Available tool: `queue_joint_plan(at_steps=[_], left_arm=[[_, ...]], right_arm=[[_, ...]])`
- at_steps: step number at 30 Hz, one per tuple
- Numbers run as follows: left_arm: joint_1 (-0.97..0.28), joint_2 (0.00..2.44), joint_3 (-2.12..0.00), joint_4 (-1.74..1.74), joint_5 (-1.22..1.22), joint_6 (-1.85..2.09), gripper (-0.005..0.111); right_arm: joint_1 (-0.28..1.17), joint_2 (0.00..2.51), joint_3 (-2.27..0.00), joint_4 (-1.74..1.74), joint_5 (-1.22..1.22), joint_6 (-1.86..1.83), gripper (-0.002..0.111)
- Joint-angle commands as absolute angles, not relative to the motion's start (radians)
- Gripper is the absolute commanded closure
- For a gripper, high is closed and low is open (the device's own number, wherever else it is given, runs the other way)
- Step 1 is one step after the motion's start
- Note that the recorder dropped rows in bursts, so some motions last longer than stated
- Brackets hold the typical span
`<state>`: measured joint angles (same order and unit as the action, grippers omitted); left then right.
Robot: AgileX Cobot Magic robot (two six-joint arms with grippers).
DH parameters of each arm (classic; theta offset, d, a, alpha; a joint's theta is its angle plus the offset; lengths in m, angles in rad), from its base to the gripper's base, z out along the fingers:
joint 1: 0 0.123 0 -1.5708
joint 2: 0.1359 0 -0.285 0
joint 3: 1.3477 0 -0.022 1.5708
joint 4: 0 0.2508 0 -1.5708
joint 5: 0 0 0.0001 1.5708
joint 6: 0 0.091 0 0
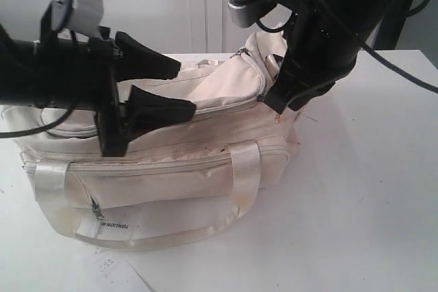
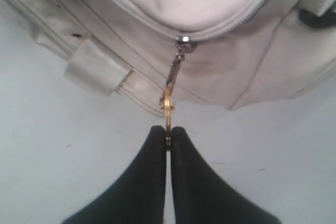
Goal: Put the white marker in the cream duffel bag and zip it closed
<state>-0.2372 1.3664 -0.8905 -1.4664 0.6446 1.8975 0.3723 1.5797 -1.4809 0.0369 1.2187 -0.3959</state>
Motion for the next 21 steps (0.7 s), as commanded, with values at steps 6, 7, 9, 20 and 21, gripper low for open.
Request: queue_joint_plan(at_steps=[6,7,9,20,21], left_arm=[[-0.385,1.465,-0.933,-1.644,0.429,2.112,0.036],[-0.387,1.479,-0.946,-1.644,0.432,2.112,0.036],[-0.394,1.512,-0.979,-1.644,0.441,2.112,0.036],[-0.411,1.633,-1.059,-1.638,0.439,2.112,0.037],[-0.411,1.641,-1.061,-1.638,0.439,2.112,0.037]], right_arm=[[0.342,1.583,-1.477,-0.032,1.127,-0.398,0.108],[0.34,1.585,-1.477,-0.032,1.127,-0.403,0.108],[0.338,1.589,-1.477,-0.032,1.118,-0.405,0.108],[0.338,1.595,-1.477,-0.053,1.073,-0.405,0.108],[0.338,1.595,-1.477,-0.053,1.068,-0.405,0.108]])
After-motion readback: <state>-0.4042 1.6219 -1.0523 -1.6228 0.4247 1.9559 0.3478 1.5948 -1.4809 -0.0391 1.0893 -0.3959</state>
